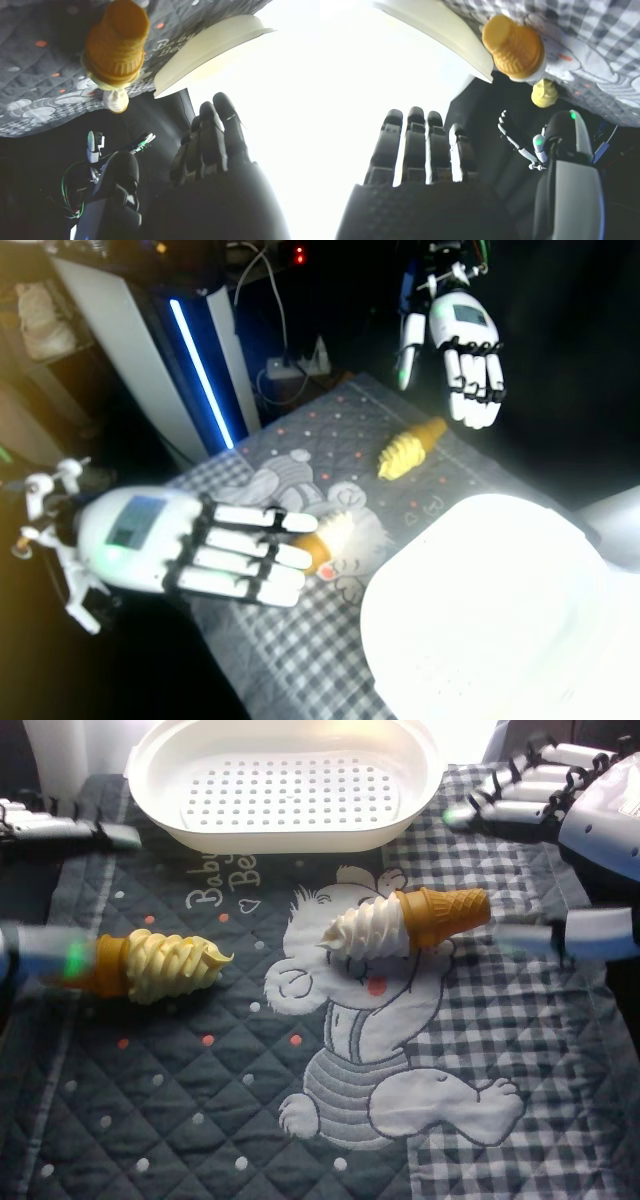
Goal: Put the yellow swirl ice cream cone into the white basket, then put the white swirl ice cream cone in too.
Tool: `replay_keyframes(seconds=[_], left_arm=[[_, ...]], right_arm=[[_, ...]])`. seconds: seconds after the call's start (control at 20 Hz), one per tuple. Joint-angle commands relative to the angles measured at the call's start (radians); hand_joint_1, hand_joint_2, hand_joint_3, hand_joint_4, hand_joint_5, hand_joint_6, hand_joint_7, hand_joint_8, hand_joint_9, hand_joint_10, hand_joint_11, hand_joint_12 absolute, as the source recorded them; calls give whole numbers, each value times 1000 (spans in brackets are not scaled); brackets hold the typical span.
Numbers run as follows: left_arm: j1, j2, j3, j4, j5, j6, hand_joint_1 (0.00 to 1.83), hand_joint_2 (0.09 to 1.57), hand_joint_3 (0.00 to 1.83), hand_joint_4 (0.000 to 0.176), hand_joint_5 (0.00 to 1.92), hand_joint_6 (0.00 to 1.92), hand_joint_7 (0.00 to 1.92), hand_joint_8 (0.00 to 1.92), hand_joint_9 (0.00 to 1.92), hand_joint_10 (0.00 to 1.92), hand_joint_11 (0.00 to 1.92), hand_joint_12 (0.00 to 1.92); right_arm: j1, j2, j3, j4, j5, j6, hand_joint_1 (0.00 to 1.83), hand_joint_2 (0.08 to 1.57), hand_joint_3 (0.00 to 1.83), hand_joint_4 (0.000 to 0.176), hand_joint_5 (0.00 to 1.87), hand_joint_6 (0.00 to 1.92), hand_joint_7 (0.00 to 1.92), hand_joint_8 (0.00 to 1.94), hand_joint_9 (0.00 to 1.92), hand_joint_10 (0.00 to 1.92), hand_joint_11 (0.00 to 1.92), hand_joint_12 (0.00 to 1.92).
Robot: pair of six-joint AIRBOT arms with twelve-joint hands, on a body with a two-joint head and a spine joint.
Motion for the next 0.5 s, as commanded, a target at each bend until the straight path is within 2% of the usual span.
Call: replay_keyframes(seconds=[0.0,0.05,0.1,0.15,0.2,0.25,0.3,0.35,0.45], left_arm=[[-16,-6,5,-8,-94,-9,840,743,1,127,458,2,456,1,433,8,296,854],[-23,-14,10,2,-79,-14,845,739,0,131,430,0,446,0,438,5,317,839],[-30,-24,16,9,-61,-14,842,736,0,140,412,0,446,1,450,9,339,841],[-35,-35,23,15,-40,-14,822,737,0,161,389,0,439,0,444,5,336,838],[-42,-48,32,24,-12,-15,787,741,2,173,342,0,409,0,417,0,289,817],[-48,-60,40,33,12,-15,810,730,0,175,334,0,409,2,418,3,263,810],[-59,-77,52,43,40,-15,841,731,0,176,304,0,376,0,391,0,190,836],[-69,-94,63,51,62,-15,889,710,1,166,324,0,388,0,408,2,184,888],[-100,-134,97,71,122,-15,892,696,0,171,318,0,380,0,450,16,207,906]], right_arm=[[10,1,4,31,119,-2,641,1184,3,0,528,2,498,2,437,7,233,640],[10,1,5,31,131,8,576,1207,10,6,501,4,494,0,430,2,219,643],[10,2,5,30,146,26,573,1219,12,0,494,3,490,0,424,0,208,642],[10,3,5,22,162,46,552,1234,13,13,478,0,458,0,399,0,188,629],[10,3,4,14,178,62,514,1244,1,24,483,0,464,0,415,0,222,590],[10,4,4,12,186,67,504,1252,0,25,479,1,470,0,424,0,254,531],[10,4,4,11,190,67,538,1244,1,39,465,0,466,0,422,0,293,432],[10,4,5,11,191,67,570,1232,0,53,466,1,473,2,423,0,305,411],[10,4,5,11,190,67,581,1238,0,36,475,0,474,0,436,0,274,541]])
